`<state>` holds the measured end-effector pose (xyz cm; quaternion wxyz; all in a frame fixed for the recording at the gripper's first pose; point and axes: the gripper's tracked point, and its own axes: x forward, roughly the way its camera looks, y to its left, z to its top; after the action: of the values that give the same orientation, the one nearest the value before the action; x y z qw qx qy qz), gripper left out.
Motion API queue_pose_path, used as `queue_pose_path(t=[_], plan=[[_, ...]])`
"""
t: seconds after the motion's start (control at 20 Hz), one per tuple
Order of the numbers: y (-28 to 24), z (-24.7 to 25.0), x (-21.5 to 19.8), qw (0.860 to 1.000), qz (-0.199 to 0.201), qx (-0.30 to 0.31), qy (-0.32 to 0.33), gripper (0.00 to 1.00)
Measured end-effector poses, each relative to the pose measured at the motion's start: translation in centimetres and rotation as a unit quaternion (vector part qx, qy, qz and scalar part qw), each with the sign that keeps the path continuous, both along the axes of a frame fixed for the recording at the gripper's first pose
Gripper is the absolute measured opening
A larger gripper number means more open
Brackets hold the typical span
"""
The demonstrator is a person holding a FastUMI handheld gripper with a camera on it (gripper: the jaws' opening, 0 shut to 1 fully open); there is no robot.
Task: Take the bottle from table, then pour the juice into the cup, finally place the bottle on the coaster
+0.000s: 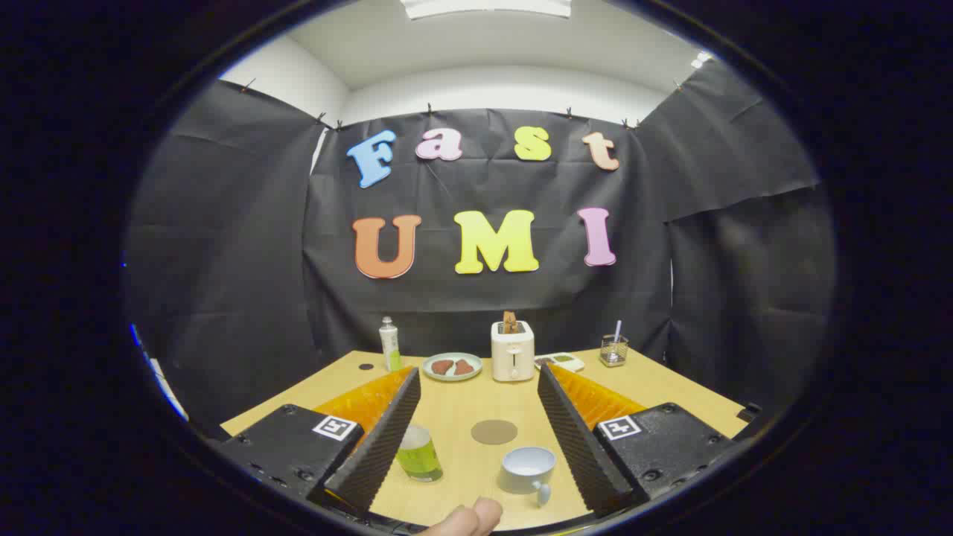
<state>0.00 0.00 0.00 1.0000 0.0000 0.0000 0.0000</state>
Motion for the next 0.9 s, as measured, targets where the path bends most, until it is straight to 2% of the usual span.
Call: queue_pose_path(t=[0.6,0.9], plan=[[2.6,-1.5,1.0,1.0,0.007,-0.006,0.01,1.0],[3.7,-4.5,3.4,1.0,-0.012,-0.011,0.023,1.0]])
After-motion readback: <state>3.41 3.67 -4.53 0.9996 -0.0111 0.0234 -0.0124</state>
